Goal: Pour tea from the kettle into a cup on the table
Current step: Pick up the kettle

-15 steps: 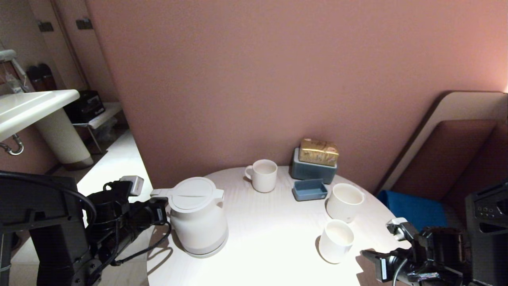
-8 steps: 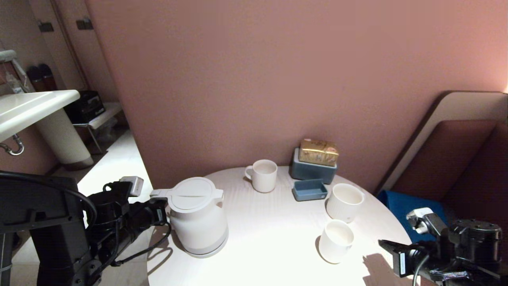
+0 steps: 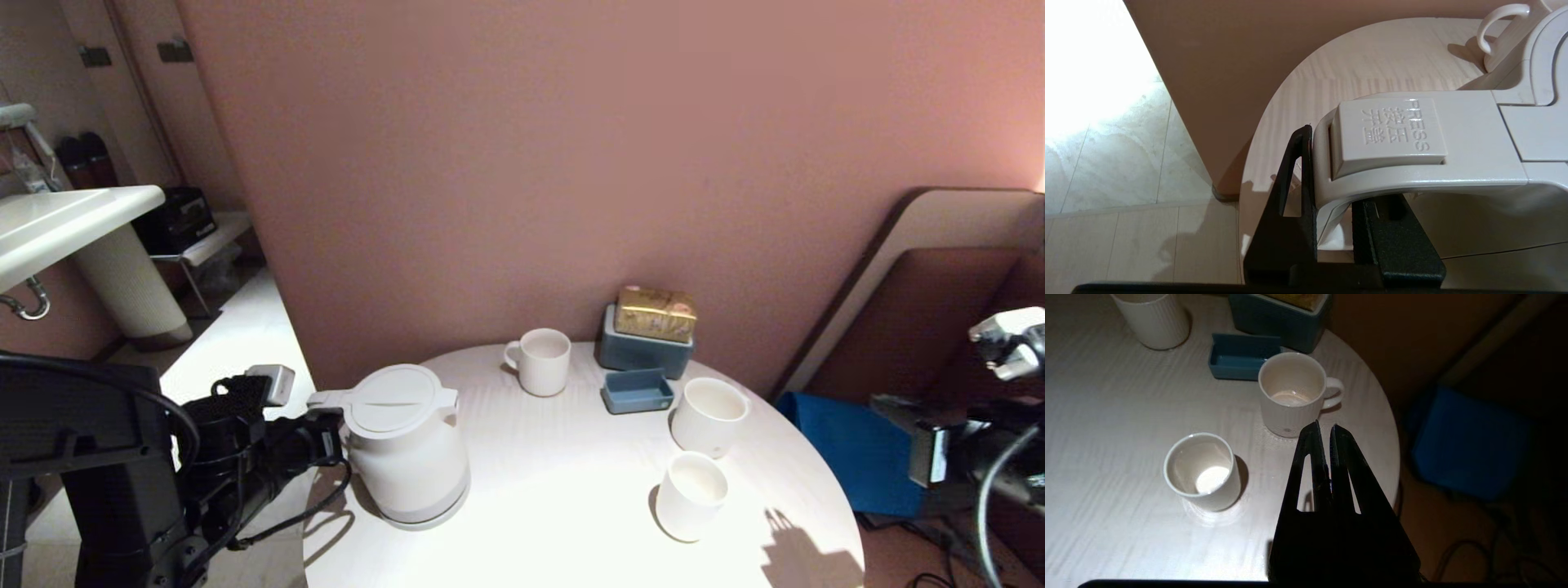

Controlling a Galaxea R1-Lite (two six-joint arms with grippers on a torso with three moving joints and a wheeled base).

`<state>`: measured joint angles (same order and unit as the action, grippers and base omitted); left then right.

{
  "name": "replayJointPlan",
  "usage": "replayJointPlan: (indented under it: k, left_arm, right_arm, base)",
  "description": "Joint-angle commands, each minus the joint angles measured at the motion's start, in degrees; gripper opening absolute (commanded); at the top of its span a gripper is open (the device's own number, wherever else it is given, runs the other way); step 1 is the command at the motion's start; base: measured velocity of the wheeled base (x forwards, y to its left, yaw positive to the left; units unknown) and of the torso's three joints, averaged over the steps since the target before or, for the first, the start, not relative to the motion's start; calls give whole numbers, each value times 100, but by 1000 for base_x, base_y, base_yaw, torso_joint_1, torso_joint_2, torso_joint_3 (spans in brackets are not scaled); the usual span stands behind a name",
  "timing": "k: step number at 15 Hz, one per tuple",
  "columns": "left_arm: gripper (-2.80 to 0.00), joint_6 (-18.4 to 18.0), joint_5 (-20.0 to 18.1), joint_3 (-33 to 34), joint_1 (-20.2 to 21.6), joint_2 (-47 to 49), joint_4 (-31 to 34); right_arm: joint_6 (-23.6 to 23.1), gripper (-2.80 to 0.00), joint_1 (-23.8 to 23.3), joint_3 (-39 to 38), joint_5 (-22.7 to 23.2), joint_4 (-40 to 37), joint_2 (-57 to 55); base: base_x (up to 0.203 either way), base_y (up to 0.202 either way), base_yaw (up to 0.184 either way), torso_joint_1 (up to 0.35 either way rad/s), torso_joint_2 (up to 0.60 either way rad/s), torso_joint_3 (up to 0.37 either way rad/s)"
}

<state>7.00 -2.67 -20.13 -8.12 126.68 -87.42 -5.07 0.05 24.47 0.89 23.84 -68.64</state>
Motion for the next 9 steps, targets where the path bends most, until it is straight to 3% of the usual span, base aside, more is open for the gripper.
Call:
replayJointPlan:
  k: [1,4,6,7,9]
  left_arm:
    - [-280,3,-5,18,-5,32,-254]
    - [-280,3,-5,27,-5,84,-254]
    - [-280,-5,-5,35,-5,76,-254]
    - [-280,-5,-5,53,-5,76,-254]
    - [-280,-5,-5,62,-5,64,-254]
  right_arm:
    - [-19,-280,-12,400,-251,-1723,1374]
    - [-79,-280,-20,557,-1063,-2714,2623]
    - [-98,-280,-22,657,-1290,-3321,3339]
    - [-103,-280,-21,668,-1281,-3496,3724]
    - [-100,-280,-14,671,-839,-3705,4529]
  base:
    - [0,0,0,0,0,0]
    - [0,0,0,0,0,0]
    - [0,0,0,0,0,0]
    - [0,0,0,0,0,0]
    - [0,0,0,0,0,0]
